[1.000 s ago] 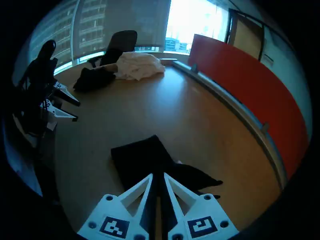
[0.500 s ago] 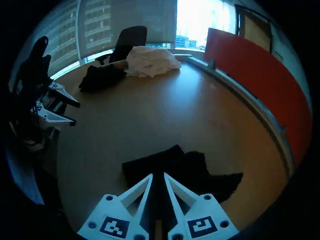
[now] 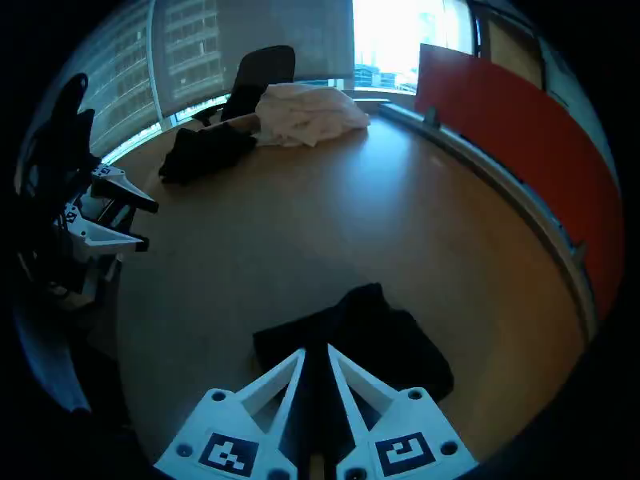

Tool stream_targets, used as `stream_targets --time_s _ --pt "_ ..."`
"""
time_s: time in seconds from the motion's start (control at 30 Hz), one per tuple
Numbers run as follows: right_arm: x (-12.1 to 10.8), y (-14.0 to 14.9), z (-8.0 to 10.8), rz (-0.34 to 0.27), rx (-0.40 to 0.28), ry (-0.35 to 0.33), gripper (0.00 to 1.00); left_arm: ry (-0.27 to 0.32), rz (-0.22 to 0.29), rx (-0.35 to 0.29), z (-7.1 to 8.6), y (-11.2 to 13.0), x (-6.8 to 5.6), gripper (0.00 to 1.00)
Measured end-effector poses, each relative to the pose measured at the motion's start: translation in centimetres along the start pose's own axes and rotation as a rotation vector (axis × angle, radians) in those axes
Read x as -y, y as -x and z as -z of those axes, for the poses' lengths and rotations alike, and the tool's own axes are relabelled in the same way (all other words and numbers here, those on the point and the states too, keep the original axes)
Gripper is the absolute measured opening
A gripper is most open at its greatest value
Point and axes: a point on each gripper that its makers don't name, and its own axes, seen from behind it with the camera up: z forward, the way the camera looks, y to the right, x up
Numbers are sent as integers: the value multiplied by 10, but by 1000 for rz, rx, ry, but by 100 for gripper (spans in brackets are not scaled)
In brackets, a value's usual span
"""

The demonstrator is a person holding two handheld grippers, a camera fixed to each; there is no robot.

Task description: Fold towel

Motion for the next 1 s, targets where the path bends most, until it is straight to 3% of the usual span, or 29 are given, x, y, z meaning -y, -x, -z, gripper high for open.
stream_targets --time_s 0.13,0.23,0.27,0.4,0.6,1.0 --pt "1 0 0 0 1 0 7 -1 1 1 0 1 1 92" --pt "1 0 0 -1 1 2 17 -1 1 1 0 1 1 92" --pt "1 0 0 -2 0 3 22 -2 1 1 0 1 1 92" --pt "0 2 1 -6 -1 12 63 -3 0 2 1 1 2 92" --pt "-2 6 4 -16 -4 25 82 -3 -2 1 2 1 3 92" --pt "-3 28 12 -52 15 53 82 -2 -3 -5 2 0 4 92"
